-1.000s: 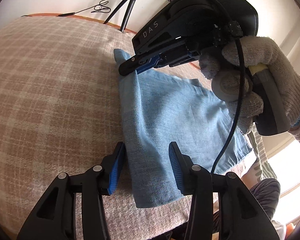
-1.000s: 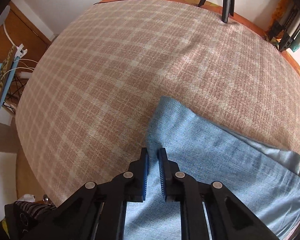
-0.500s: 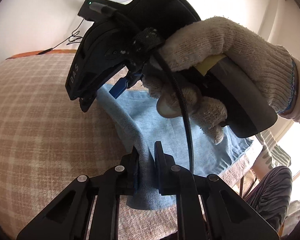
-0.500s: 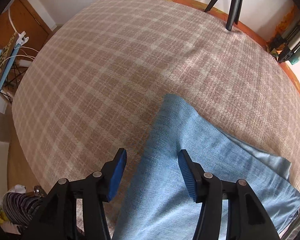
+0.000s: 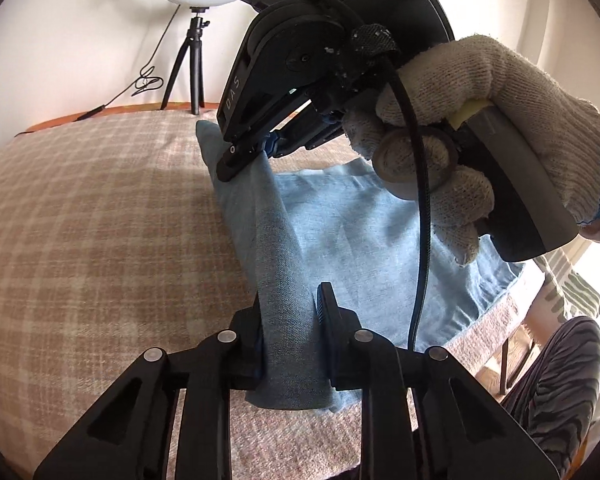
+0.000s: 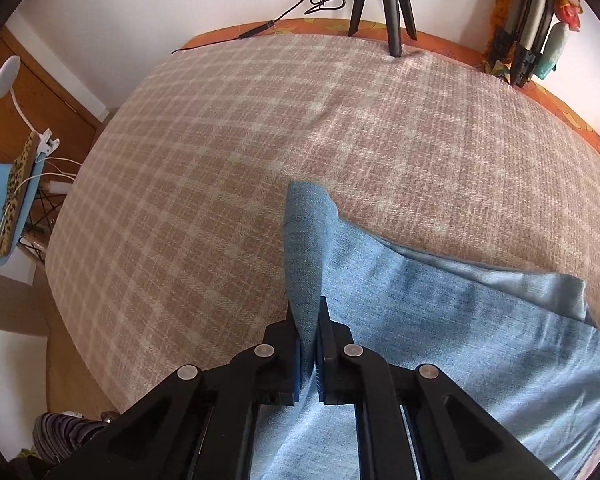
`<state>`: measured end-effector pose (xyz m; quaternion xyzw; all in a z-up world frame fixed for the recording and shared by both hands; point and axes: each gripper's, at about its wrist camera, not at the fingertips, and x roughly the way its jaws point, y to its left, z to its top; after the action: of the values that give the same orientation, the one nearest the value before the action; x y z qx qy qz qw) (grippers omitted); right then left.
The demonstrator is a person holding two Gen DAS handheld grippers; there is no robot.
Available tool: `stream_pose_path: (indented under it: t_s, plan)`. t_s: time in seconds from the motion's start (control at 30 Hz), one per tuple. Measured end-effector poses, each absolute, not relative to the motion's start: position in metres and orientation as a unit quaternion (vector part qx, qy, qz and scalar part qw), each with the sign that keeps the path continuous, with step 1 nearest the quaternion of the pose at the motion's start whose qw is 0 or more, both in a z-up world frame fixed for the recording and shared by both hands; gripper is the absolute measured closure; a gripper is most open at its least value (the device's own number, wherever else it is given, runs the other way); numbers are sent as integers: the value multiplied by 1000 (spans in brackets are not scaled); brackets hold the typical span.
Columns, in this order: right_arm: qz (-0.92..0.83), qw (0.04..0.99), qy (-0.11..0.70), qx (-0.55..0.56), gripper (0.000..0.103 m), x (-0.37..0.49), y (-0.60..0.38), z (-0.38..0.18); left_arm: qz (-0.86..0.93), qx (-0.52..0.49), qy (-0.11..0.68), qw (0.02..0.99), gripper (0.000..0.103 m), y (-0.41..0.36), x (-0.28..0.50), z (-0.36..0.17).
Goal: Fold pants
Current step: 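Carry the held jeans edge over the folded stack with both tools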
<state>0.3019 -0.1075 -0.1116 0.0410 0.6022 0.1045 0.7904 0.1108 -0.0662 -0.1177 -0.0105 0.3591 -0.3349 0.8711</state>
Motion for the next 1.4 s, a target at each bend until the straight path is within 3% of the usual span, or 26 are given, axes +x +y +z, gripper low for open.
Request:
stream_pose_path:
  t_s: [0.43,1.4]
  plan:
    - [135,823,538,123,100,278,-154,-78,-381,-28,333,862,89,-93,100,-82]
    - [32,862,458,217,100,183,-408,-43,-526,1,320,788,89,-297,65,-63]
